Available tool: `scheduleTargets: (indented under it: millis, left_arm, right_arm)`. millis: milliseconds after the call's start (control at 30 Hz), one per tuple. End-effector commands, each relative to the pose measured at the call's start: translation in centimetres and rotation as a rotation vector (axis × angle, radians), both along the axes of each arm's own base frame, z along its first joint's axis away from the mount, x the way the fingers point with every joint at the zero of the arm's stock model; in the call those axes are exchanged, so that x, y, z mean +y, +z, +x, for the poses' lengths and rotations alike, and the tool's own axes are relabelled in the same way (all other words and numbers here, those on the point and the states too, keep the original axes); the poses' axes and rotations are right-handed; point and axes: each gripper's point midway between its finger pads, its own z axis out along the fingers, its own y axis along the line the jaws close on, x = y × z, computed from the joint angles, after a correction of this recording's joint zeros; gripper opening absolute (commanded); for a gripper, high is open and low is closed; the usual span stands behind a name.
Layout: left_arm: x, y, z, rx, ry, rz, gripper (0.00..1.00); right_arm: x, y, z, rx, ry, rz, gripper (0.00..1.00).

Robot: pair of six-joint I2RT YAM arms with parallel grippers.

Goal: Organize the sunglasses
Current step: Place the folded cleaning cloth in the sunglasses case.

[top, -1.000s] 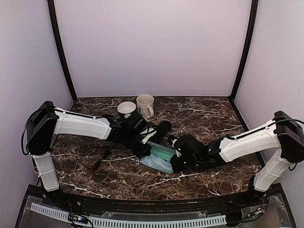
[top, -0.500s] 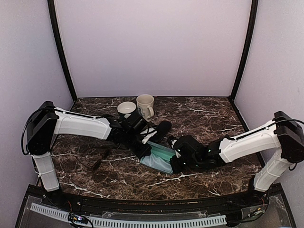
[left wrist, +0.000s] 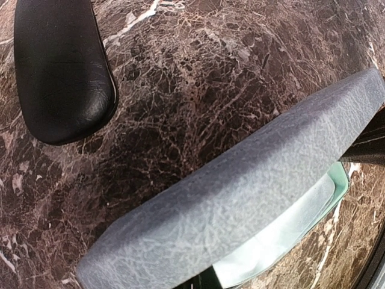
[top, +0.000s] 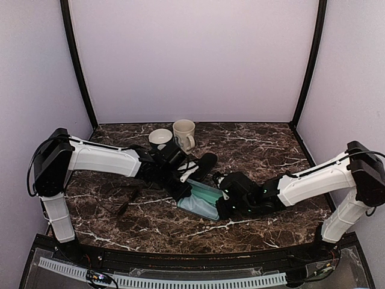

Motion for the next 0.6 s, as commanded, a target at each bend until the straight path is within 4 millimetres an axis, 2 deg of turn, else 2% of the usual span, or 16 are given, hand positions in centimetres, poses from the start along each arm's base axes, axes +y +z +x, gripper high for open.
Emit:
scheduleTargets:
  millis: [0,200,267,567]
  left_arm:
    - [-0.3,1.0,0.0,-0.034,-0.017,-0.017,0.0]
    - [0.2,0.3,-0.2,-0.033,-0.008,0.014,0.0]
    - [0.2,0.1,-0.3,-0.027,-0.009,0.02,0.0]
    - [0.4,-0.5,-0.6,-0.02,0.009,0.04,0.08]
  right_arm:
    - [-0.2,0.3,-0.1,-0.014,-0.017,0.003,0.0]
    - [0.1,0.4,0.3,-0.019,-0.023,-0.014,0.01]
    - [0.2,-0.5,0.3,-0.009,-0.02,-0.034,0.02]
    - [0.4,0.3,0.6,-0.027,-0.033,-0.02,0.15]
